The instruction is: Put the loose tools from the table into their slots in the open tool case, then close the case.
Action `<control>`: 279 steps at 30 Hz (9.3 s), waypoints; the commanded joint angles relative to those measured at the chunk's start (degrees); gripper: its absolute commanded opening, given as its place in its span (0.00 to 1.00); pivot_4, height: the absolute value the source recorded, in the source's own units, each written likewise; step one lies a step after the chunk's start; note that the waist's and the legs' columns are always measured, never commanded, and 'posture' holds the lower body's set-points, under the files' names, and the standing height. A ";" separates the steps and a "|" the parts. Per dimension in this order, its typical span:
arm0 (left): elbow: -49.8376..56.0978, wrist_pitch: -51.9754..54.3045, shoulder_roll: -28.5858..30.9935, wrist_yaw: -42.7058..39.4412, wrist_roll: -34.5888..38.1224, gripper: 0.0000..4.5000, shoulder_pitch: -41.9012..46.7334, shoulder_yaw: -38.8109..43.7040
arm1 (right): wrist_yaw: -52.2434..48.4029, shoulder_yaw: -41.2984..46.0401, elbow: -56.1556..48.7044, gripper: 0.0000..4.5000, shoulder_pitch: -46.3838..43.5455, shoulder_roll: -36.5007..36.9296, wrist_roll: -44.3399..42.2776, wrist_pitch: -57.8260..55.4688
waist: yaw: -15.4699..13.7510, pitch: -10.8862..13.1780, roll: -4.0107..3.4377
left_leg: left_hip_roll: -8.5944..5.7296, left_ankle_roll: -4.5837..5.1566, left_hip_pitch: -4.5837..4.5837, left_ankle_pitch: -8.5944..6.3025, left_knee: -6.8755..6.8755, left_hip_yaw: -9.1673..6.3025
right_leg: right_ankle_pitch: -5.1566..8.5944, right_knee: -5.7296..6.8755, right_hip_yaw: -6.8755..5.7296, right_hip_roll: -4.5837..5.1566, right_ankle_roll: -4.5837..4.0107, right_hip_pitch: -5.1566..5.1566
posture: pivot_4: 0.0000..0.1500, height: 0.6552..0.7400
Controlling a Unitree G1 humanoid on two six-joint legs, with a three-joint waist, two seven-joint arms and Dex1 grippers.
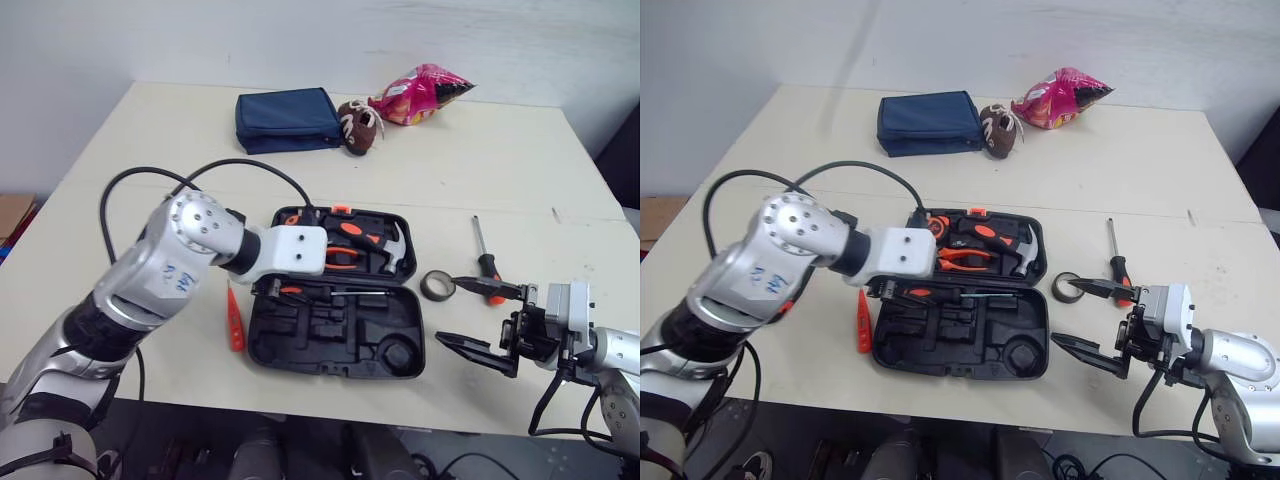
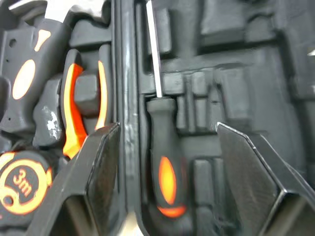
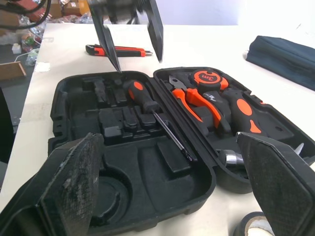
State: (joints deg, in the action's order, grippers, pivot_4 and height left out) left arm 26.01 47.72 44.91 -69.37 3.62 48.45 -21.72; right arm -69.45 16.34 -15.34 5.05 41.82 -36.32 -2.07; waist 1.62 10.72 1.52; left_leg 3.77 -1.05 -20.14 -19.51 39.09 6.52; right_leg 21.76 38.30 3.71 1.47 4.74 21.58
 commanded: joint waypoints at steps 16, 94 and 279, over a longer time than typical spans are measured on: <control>-18.26 -29.89 -16.67 11.69 7.93 0.00 -23.62 13.55 | 2.02 1.46 -1.21 1.00 0.11 -0.99 -0.39 0.81 | -0.16 -0.03 -0.04 | -0.05 0.04 -0.06 -0.02 0.06 -0.13 | 0.00 -0.06 -0.15 0.07 0.01 -0.03 | 1.00 1.00; -37.07 -40.40 6.74 16.68 21.42 1.00 -36.13 50.60 | 15.69 25.51 10.64 1.00 21.78 -3.90 2.93 7.75 | 1.31 -0.86 -0.27 | -0.10 -0.01 0.94 -0.09 -1.29 0.13 | 0.07 -0.71 -0.37 0.49 -0.12 -0.87 | 1.00 1.00; -2.53 -21.28 8.81 3.49 36.60 1.00 -47.36 41.24 | 3.61 -34.78 -13.47 0.86 -37.02 8.34 17.43 -41.98 | 3.27 -0.56 -0.40 | 0.00 0.00 -1.03 0.25 -0.26 -0.05 | -0.04 -0.08 -0.32 0.27 0.03 0.97 | 1.00 1.00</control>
State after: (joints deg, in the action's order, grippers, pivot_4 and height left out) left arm 22.02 26.81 53.71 -65.92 39.86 1.34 18.49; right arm -63.72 -22.31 -28.54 -31.08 48.77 -17.09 -45.89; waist 4.89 10.17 1.11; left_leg 3.76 -1.05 -21.19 -19.26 38.85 6.47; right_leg 21.72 38.22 3.39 1.76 4.77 22.55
